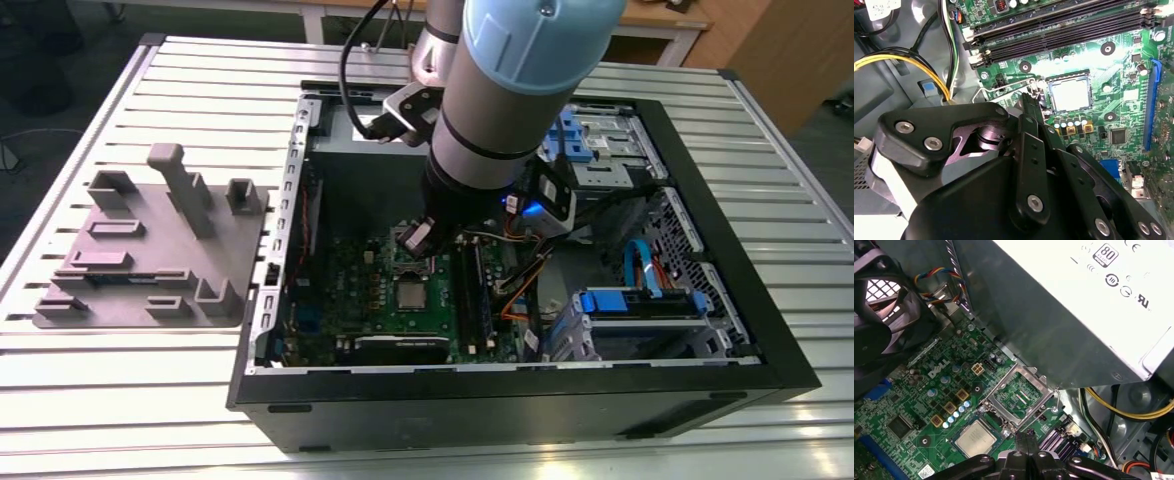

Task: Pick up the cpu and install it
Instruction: 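Close the cpu cover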

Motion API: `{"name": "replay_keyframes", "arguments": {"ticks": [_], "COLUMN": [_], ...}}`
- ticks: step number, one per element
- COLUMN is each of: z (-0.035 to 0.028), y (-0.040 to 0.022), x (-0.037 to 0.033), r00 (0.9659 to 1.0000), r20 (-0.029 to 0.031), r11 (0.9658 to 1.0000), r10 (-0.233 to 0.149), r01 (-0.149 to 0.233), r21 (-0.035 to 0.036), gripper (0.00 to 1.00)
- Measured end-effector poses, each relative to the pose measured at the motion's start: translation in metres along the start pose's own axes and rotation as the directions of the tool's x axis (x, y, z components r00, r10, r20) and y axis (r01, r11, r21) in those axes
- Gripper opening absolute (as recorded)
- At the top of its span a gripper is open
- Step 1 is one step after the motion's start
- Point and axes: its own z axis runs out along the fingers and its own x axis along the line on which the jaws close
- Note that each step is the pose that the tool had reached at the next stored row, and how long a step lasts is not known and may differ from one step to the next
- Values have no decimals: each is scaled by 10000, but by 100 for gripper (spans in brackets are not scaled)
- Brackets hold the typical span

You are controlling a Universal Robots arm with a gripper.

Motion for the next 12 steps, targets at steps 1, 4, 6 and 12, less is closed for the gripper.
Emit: {"name": "replay_keyframes", "arguments": {"ticks": [1,4,6,12], "z": [0,0,0,0], "y": [0,0,0,0], "x": [0,0,0,0], "r00": [10000,10000,10000,9999], "r20": [-2,-7,-11,-22], "r11": [10000,10000,10000,9999], "r10": [-11,-45,-68,-136], "r01": [11,45,68,136], "r21": [-1,-5,-7,-15], "gripper": [10,10,10,10]}}
